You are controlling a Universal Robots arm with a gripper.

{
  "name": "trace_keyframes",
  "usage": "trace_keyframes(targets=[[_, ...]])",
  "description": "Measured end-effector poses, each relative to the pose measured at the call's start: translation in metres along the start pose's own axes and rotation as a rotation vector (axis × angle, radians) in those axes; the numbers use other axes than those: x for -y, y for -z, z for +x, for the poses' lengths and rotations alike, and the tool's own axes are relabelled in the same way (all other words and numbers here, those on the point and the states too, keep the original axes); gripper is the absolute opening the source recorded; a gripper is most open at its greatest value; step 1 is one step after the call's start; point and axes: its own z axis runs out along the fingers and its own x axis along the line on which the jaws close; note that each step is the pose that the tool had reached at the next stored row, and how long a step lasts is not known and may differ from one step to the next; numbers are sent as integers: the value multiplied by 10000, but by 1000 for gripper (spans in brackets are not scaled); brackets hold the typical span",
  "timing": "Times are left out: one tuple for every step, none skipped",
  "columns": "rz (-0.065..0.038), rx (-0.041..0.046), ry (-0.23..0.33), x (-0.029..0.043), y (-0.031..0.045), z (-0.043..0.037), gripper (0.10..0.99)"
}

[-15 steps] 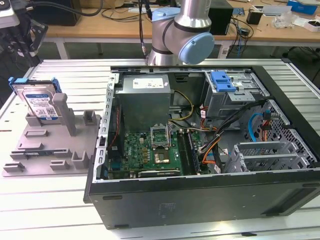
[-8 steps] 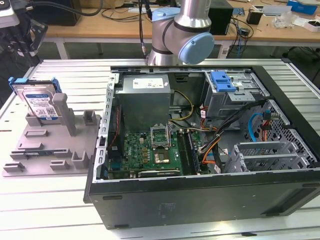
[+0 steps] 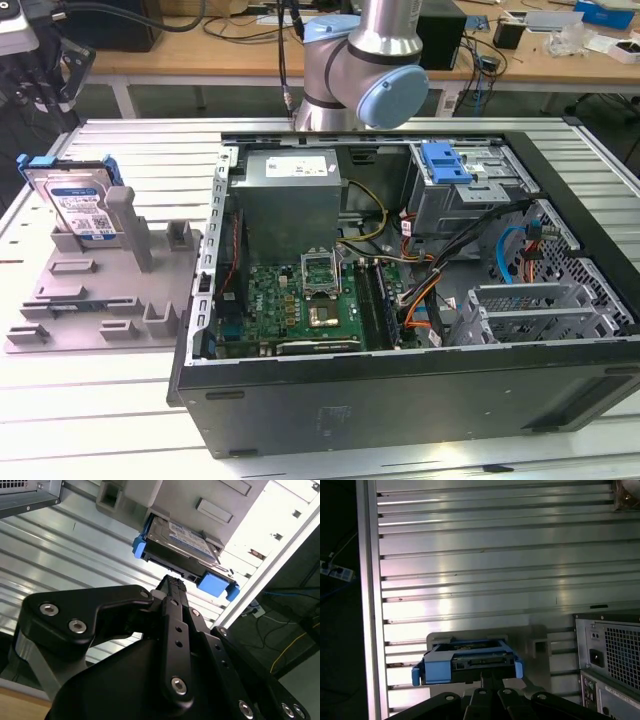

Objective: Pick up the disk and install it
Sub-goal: 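Pick up the disk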

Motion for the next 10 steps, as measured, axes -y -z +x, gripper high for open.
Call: trace_keyframes(targets=[[-2, -7, 90, 0, 0, 0, 106], [-6, -31, 349, 0, 1, 2, 106], [-11, -45, 523, 0, 0, 4, 106], [-13, -59, 676, 0, 0, 6, 106], [-18, -75, 884, 0, 0, 7, 106], [-22, -91, 1078, 1, -1, 8, 106], [-28, -111, 1328, 1, -2, 9, 106], [-31, -123, 1495, 1, -2, 9, 106], [-34, -138, 1683, 1, -2, 9, 106], [-40, -161, 1974, 1, -3, 9, 106]])
